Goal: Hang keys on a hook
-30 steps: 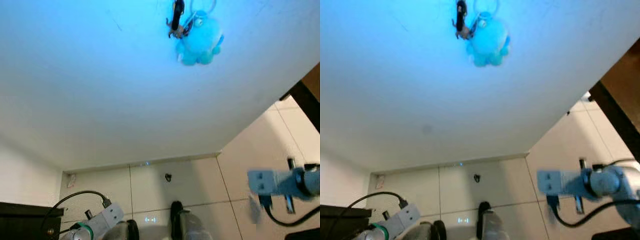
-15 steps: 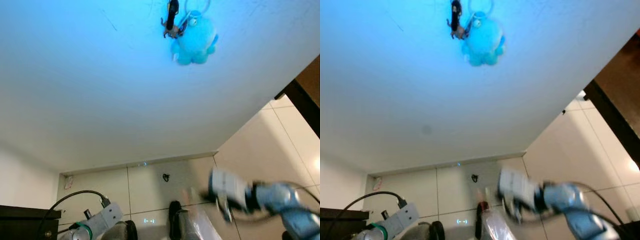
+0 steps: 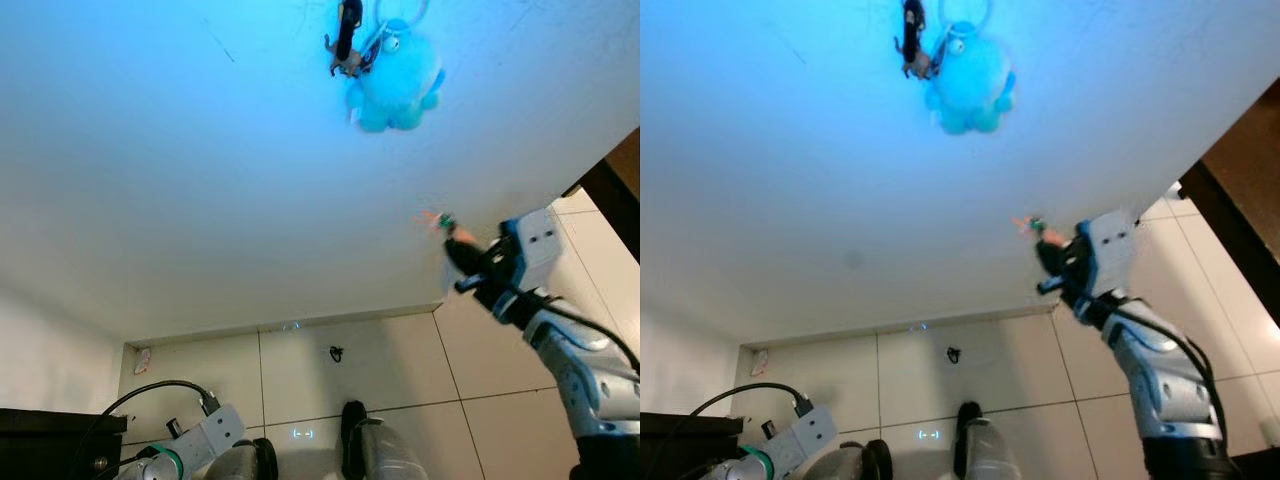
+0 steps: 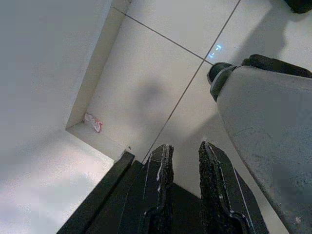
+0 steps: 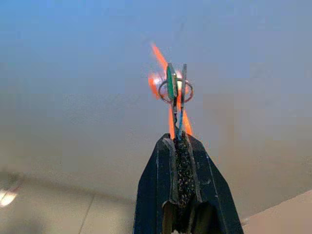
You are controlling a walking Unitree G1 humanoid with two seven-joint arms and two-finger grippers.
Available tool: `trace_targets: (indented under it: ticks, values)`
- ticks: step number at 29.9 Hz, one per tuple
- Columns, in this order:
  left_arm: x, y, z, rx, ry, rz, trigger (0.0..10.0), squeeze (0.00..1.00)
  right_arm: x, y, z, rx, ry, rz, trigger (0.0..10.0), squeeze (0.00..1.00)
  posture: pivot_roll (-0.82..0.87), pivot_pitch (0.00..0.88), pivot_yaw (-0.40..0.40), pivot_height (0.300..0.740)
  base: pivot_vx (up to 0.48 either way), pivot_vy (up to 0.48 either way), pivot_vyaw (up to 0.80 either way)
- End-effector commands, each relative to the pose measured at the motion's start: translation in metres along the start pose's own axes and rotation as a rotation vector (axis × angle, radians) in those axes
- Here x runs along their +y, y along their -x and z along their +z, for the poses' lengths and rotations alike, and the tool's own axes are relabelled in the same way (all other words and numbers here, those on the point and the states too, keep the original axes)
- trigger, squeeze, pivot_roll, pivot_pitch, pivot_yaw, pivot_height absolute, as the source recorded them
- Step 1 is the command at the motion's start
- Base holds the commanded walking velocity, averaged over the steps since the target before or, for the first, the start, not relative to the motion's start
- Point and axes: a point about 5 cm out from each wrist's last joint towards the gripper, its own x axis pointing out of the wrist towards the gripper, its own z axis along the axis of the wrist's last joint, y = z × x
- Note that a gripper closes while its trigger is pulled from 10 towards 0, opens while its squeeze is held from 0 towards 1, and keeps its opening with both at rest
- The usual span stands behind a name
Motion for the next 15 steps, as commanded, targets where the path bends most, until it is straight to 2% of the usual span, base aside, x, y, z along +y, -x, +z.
trace_targets:
  ticks: [1,2,5,7,8,10,11,12,15]
  values:
    - [-0.010,0.004,-0.014,0.046,-0.006,-0.039,10.0,0.00,-0.007,0.002,0.024,-0.127,0.043,-0.090,10.0,0.00,-0.18,0.247,0.101,0.740,0.000,0.000,0.00]
    - [-0.010,0.004,-0.014,0.046,-0.006,-0.039,10.0,0.00,-0.007,0.002,0.024,-0.127,0.043,-0.090,10.0,0.00,-0.18,0.247,0.101,0.740,0.000,0.000,0.00]
    - [-0.009,0.004,-0.014,0.047,-0.006,-0.039,10.0,0.00,-0.008,0.001,0.053,-0.250,0.105,-0.159,10.0,0.00,-0.18,0.245,0.102,0.740,0.000,0.000,0.00]
    - [-0.009,0.004,-0.014,0.047,-0.007,-0.039,10.0,0.00,-0.008,0.001,0.056,-0.262,0.112,-0.163,10.0,0.00,-0.18,0.245,0.102,0.740,0.000,0.000,0.00]
    - [-0.009,0.004,-0.014,0.046,-0.007,-0.039,10.0,0.00,-0.008,-0.001,0.064,-0.286,0.159,-0.167,10.0,0.00,-0.18,0.244,0.101,0.740,0.000,0.000,0.00]
    - [-0.009,0.004,-0.014,0.046,-0.007,-0.039,10.0,0.00,-0.008,-0.001,0.064,-0.286,0.159,-0.167,10.0,0.00,-0.18,0.244,0.101,0.740,0.000,0.000,0.00]
    - [-0.009,0.004,-0.013,0.046,-0.006,-0.040,10.0,0.00,-0.007,-0.002,0.072,-0.306,0.208,-0.167,10.0,0.00,-0.18,0.243,0.101,0.740,0.000,0.000,0.00]
    - [-0.009,0.004,-0.013,0.046,-0.006,-0.040,10.0,0.00,-0.007,-0.002,0.072,-0.306,0.208,-0.167,10.0,0.00,-0.18,0.243,0.101,0.740,0.000,0.000,0.00]
    - [-0.009,0.004,-0.012,0.044,-0.003,-0.040,10.0,0.00,-0.003,-0.009,0.102,-0.396,0.293,-0.182,10.0,0.00,-0.18,0.240,0.098,0.740,0.000,0.000,0.00]
